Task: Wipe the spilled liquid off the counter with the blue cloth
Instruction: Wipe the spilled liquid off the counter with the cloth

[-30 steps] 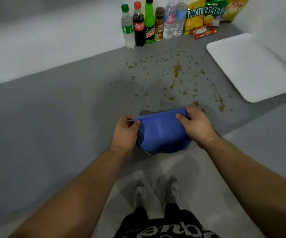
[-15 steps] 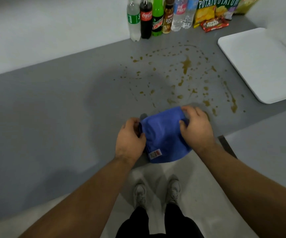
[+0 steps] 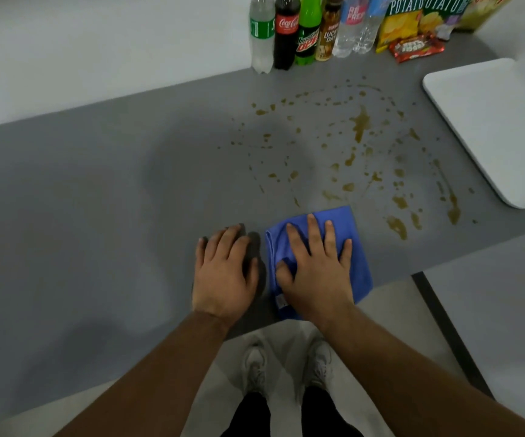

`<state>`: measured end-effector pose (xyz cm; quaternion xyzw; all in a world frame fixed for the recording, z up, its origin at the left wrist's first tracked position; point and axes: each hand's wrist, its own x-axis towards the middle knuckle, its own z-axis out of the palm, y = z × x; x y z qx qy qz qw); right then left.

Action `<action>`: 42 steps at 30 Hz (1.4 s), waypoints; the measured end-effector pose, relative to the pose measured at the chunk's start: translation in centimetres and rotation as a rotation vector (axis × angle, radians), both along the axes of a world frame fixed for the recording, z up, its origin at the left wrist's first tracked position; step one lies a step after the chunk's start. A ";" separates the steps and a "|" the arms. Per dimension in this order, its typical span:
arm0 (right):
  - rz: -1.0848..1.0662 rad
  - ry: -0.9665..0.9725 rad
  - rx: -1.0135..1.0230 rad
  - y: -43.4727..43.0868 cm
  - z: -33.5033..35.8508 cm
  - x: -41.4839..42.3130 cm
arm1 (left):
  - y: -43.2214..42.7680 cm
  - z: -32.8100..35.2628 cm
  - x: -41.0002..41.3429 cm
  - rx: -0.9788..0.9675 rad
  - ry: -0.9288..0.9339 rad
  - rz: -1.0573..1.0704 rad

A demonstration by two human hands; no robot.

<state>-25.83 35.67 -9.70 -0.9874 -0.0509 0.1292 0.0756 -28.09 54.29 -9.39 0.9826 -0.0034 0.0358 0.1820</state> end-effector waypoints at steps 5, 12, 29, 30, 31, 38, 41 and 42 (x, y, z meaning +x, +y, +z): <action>0.061 -0.043 -0.027 0.1 -0.4 -0.1 | 0.8 -0.2 2.0 0.000 -0.060 -0.005; -0.022 -0.065 -0.021 -2.7 -0.7 0.8 | 2.4 0.1 5.9 0.056 -0.016 0.020; 0.132 -0.118 -0.037 -2.0 -1.1 4.0 | 4.0 -1.3 9.0 0.027 -0.017 0.003; 0.117 -0.114 -0.048 -1.4 -1.0 4.8 | 4.0 -1.3 9.0 0.030 -0.016 0.002; 0.102 -0.109 -0.057 -0.7 -0.9 5.8 | 4.0 -1.4 9.0 0.031 -0.020 0.002; 0.163 -0.084 -0.025 1.8 -0.9 7.1 | 4.1 -1.4 9.1 0.040 -0.017 0.009; 0.218 -0.114 0.030 -0.9 -1.3 5.0 | 3.8 -0.9 9.1 0.034 -0.003 0.013; 0.221 -0.116 0.031 -1.8 -1.4 4.5 | 3.8 -0.7 9.0 0.037 0.003 0.014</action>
